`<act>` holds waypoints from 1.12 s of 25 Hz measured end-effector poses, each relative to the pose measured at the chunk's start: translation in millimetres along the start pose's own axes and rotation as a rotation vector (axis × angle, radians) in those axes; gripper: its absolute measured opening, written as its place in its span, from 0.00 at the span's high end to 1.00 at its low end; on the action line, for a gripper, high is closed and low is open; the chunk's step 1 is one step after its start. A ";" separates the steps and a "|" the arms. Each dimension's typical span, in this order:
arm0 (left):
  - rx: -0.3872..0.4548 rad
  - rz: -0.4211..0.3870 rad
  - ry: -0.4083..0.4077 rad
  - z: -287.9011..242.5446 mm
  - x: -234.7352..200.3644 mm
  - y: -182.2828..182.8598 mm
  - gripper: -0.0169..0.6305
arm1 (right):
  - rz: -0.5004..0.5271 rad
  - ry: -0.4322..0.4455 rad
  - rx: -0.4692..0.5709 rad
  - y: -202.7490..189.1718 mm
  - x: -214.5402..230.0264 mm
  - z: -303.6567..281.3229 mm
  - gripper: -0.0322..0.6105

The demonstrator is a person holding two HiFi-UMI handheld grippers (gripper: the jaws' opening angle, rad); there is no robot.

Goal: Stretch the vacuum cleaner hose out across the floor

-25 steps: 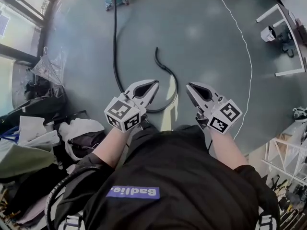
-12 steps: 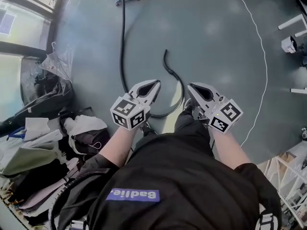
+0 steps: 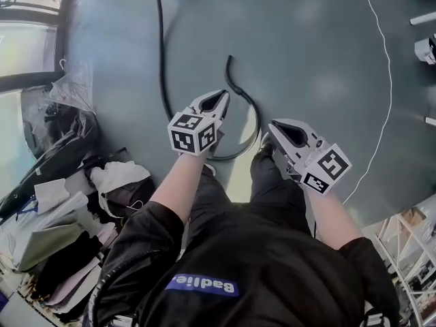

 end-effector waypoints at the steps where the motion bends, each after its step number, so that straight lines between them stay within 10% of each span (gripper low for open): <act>1: -0.023 0.001 0.010 -16.5 -16.0 -8.7 0.96 | -0.007 -0.008 -0.002 -11.6 4.7 -6.9 0.95; 6: -0.183 -0.023 0.049 -98.0 -101.8 -86.4 0.95 | -0.074 -0.063 0.005 -95.1 10.9 -50.9 0.95; 13: -0.391 -0.008 0.142 -236.5 -225.7 -220.8 0.66 | -0.126 -0.097 0.007 -200.6 69.5 -88.7 0.95; 28: -0.455 0.140 0.325 -421.0 -385.7 -375.2 0.59 | -0.091 -0.179 -0.042 -322.0 201.0 -71.4 0.95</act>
Point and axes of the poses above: the fingertips, and each gripper's own axes: z backward along the fingers, x to its right, y out of its top, the point moved 5 cm from there along z, backward along the fingers, and after that the axes turned 1 degree about y, right-handed, at the moved point
